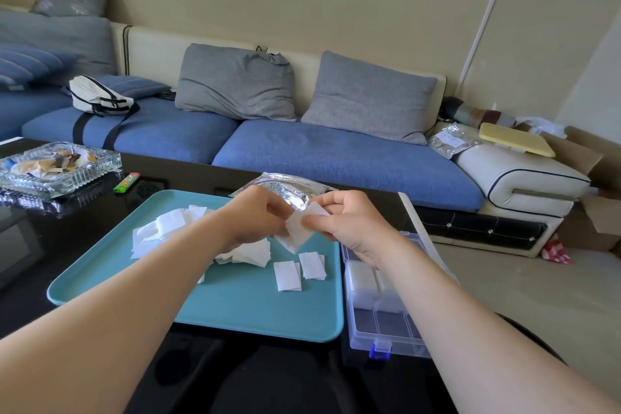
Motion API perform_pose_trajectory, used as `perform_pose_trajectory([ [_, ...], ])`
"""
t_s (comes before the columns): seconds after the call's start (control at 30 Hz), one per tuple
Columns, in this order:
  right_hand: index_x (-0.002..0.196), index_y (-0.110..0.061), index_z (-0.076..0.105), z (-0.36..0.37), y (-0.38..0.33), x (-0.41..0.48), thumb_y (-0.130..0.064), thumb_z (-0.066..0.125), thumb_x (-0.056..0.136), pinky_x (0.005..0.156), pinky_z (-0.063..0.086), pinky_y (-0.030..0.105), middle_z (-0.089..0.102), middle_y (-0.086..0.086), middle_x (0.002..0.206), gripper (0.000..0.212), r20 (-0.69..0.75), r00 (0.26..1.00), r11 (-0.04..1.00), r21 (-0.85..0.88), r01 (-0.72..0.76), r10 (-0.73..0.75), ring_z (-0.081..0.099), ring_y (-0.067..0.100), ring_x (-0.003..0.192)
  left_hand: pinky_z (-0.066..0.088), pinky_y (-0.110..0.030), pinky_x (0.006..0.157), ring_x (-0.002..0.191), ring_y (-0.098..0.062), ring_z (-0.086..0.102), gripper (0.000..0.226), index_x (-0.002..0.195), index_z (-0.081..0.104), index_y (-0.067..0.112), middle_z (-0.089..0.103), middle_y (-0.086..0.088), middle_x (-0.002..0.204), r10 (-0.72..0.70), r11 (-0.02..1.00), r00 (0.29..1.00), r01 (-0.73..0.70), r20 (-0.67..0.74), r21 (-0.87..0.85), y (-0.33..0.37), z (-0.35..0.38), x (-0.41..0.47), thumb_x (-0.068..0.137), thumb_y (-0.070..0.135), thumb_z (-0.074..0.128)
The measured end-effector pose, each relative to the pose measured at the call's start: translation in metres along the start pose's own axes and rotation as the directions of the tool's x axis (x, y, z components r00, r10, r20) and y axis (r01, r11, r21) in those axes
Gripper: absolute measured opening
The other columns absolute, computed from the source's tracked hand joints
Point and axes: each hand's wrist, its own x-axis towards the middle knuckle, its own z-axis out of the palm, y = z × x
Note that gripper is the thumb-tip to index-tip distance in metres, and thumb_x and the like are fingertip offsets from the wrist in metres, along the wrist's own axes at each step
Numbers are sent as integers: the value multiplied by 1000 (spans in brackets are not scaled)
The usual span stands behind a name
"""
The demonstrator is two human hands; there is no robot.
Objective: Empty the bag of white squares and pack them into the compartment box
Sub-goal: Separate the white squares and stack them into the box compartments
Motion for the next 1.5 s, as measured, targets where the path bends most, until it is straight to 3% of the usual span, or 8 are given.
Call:
perform_pose_trajectory([
  [0.13, 111, -18, 78, -2, 1, -1, -14, 80, 92, 64, 46, 11, 79, -10, 87, 20, 47, 999, 997, -74, 28, -25, 65, -10, 69, 63, -35, 90, 100, -25, 77, 21, 102, 82, 11, 81, -8, 100, 17, 986, 997, -5, 69, -168, 8, 2, -8, 84, 0, 82],
  [0.3, 108, -24, 73, -1, -1, -1, -19, 86, 87, 88, 60, 32, 81, -5, 89, 24, 11, 999, 992, -117, 36, -35, 76, 13, 93, 64, -31, 80, 96, -26, 78, 21, 111, 75, 5, 80, -16, 101, -16, 934, 994, 54, 111, -354, 19, 3, -15, 92, -3, 74],
  [0.5, 104, -21, 74, -2, -4, -2, -17, 77, 94, 60, 50, 15, 80, -4, 87, 11, -64, 996, 995, -77, 65, -70, 74, 4, 68, 63, -35, 91, 107, -26, 76, 20, 122, 69, 2, 78, -19, 111, 0, 866, 978, 104, 209, -489, 25, 5, -15, 104, 3, 59],
  [0.77, 96, -31, 80, -3, 6, 4, -35, 84, 88, 84, 63, 37, 78, -9, 93, 9, -160, 970, 963, -229, 144, -183, 74, 10, 87, 63, -38, 91, 105, -27, 76, 21, 122, 69, 2, 77, -20, 113, -7, 844, 982, 108, 190, -525, 23, 9, -10, 106, 10, 58],
  [0.87, 117, -32, 74, -2, 0, -3, -42, 91, 75, 89, 58, 31, 70, -11, 113, 47, -36, 966, 906, -358, 226, -255, 66, 8, 102, 65, -36, 84, 94, -28, 78, 20, 120, 70, 0, 77, -21, 109, -45, 853, 990, 107, 133, -511, 19, 10, -6, 102, 2, 62],
  [1.03, 85, -33, 55, 15, 0, -3, -61, 83, 53, 71, 57, 42, 63, -14, 87, 51, 43, 940, 707, -649, 283, -337, 60, 14, 85, 63, -43, 90, 96, -31, 77, 20, 118, 71, 2, 77, -22, 109, -80, 868, 992, 117, 96, -483, 17, 11, -3, 99, 2, 65],
  [1.3, 111, -28, 67, 21, 3, -3, -48, 79, 67, 75, 59, 40, 72, -9, 99, 49, 107, 933, 704, -629, 330, -342, 65, 20, 92, 64, -41, 88, 96, -29, 76, 16, 109, 76, -1, 78, -18, 105, -76, 905, 987, 127, 141, -406, 14, 9, -2, 95, 3, 70],
  [1.5, 100, -23, 60, 19, 2, -6, -44, 81, 72, 68, 58, 44, 67, -4, 94, 41, 94, 944, 634, -719, 285, -317, 59, 24, 88, 65, -41, 86, 99, -29, 77, 15, 108, 77, 0, 79, -17, 106, -108, 918, 988, 142, 111, -370, 14, 7, -1, 94, 2, 73],
])
